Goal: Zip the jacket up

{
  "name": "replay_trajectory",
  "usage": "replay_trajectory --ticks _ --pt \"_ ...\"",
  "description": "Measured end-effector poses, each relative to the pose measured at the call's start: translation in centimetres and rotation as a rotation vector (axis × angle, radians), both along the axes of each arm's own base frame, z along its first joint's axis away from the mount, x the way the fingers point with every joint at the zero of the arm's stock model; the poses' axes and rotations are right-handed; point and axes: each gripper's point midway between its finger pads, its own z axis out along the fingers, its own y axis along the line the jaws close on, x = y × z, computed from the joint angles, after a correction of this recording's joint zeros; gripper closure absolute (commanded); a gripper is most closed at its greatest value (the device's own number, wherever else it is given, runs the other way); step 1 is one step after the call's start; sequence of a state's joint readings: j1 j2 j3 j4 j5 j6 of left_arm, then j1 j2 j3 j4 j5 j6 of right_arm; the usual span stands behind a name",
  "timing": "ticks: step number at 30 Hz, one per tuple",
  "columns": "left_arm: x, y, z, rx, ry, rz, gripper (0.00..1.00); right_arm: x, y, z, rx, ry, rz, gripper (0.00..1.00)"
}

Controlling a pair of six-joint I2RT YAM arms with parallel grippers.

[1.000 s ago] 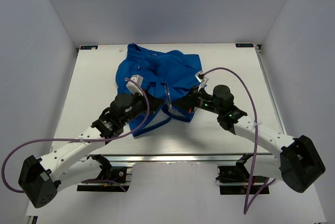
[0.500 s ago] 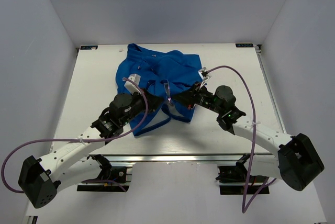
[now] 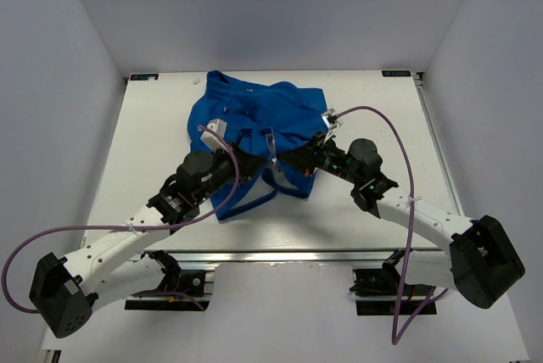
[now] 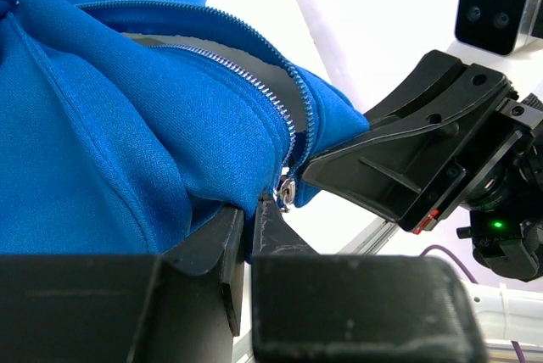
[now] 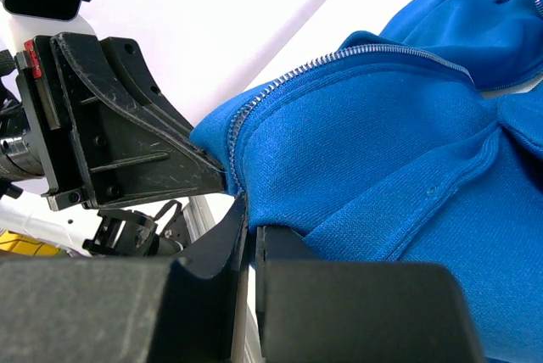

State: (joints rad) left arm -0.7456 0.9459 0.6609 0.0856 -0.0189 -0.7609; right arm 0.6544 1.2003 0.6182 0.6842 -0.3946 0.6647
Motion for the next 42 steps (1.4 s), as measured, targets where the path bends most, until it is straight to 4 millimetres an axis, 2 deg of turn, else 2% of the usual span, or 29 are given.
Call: replay_trajectory --ticks 30,42 --pt "-0.4 -0.6 0.6 -0.021 -0.015 -0.039 1.0 0.2 0.0 0.9 0.035 -0.003 -0.009 1.0" --pt "-1.7 -1.7 0.1 0.007 -0.032 -0.161 1.0 0.7 0.1 1.5 0.051 -0.004 -0.02 1.0"
